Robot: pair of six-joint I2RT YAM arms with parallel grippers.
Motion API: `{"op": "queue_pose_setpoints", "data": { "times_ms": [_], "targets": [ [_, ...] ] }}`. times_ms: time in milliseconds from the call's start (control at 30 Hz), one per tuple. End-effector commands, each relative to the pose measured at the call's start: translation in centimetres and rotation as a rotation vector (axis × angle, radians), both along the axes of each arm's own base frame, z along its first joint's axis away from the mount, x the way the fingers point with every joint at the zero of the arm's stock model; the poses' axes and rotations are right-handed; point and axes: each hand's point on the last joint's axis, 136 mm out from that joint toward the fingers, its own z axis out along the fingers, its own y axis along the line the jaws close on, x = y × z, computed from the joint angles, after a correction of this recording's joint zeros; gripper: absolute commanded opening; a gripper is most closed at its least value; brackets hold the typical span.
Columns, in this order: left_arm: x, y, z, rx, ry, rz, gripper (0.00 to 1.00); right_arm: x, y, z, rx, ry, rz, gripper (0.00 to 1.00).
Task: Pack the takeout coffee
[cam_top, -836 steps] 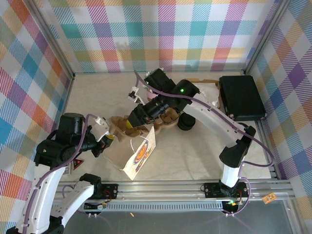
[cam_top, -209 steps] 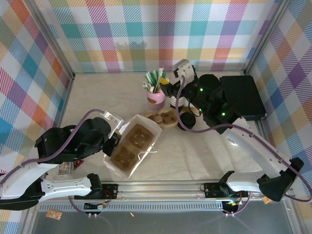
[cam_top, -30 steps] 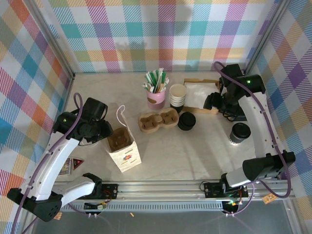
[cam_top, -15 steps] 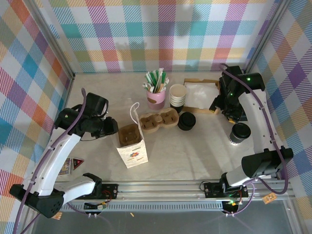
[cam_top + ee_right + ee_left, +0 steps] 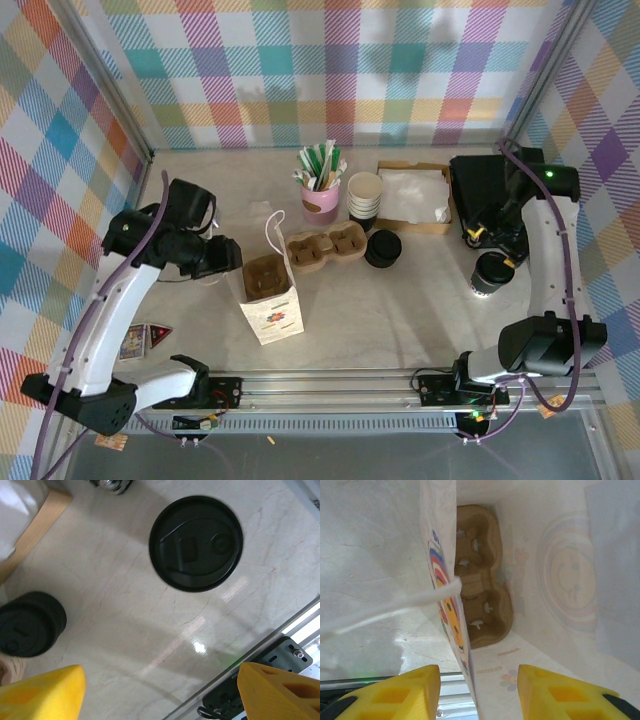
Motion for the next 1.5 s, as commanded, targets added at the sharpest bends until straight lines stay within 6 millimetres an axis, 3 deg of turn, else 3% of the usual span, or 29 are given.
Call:
{"op": "queue_pose_setpoints", "data": {
  "times_ms": [0, 267, 433, 667, 1067, 1467],
  "targets": [
    [-0.1, -0.2, 0.3, -0.010, 0.032, -0.011, 0.44, 0.1, -0.8, -0.8, 0.010, 0.027, -0.026, 0.82],
    [-0.5, 0.2, 0.8, 0.005, 0.020, -0.023, 0.45, -0.4, -3.7, -3.8, 0.029, 0.136, -0.109, 0.87],
    [-0.6, 0.2, 1.4, 0.006, 0.015, -0.044, 0.44, 1.2, -3.6, -5.3, 0.078, 0.122, -0.124, 0.87],
    [-0.6, 0.1, 3.6, -0.005, -0.047, -0.079, 0.50, 2.5, -3.6, -7.4, 0.105, 0.143, -0.002, 0.93],
    [-1.3, 0.2, 7.4, -0.022, -0.112, -0.104, 0.51, 1.7, -4.5, -8.5, 0.074, 0.178, 0.035, 0.93],
    [-0.8, 0.0, 8.3, -0.012, -0.124, -0.131, 0.51, 1.4, -4.4, -10.8, 0.118, 0.219, 0.036, 0.93]
  ]
}}
